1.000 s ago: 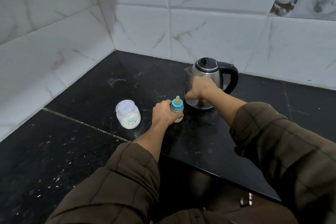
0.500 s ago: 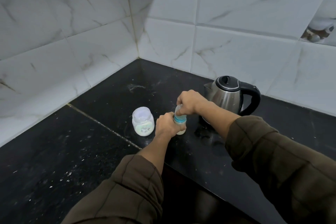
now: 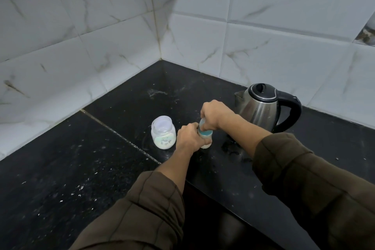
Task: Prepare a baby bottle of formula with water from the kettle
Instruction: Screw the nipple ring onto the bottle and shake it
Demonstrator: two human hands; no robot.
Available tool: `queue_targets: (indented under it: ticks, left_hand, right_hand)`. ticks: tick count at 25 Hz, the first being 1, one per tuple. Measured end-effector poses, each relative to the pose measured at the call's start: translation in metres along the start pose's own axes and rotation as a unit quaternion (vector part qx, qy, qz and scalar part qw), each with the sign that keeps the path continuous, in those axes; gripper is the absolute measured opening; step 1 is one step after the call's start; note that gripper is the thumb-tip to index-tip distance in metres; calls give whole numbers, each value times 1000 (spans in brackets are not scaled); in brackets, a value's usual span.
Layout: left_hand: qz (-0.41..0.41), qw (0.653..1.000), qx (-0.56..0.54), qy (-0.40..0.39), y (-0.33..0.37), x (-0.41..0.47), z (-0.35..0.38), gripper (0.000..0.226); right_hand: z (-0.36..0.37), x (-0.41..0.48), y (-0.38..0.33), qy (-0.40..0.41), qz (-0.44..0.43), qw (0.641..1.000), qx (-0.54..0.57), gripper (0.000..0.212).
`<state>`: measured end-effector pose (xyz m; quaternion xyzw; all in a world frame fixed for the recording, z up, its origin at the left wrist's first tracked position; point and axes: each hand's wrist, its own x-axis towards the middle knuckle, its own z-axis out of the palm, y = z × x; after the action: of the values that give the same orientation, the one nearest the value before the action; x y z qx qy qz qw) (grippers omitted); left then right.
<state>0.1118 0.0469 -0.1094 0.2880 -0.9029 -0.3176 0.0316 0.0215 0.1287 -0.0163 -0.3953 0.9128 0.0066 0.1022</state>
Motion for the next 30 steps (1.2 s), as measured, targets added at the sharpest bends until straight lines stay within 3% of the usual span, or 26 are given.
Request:
queue_targets:
  ticks: [9,11,15,18,25,30]
  left_hand:
    - [9,1000,2,-12,-2,4,-2,38]
    - [12,1000,9,-15,0,6,-4,36]
    - [22,999,-24,3,8,9,-14,44]
    - [41,997,-62,29,21,16,-33,47]
    - [100,983,-143,62,46,27,-77,40]
    - [114,968,-197,105,54,28,-103,67]
  right_hand:
    - [9,-2,8,-11,-33,999,1,52]
    - [11,-3,18,-19,-39,998,34,65]
    - [16,-16,41,-39,-61,989,131,114]
    - [17,-22,47,-17,-60,979,194,131]
    - [-2,-10,38,160,-93,942,282,128]
    - [-29,-3,30,205,-144,922,296,120]
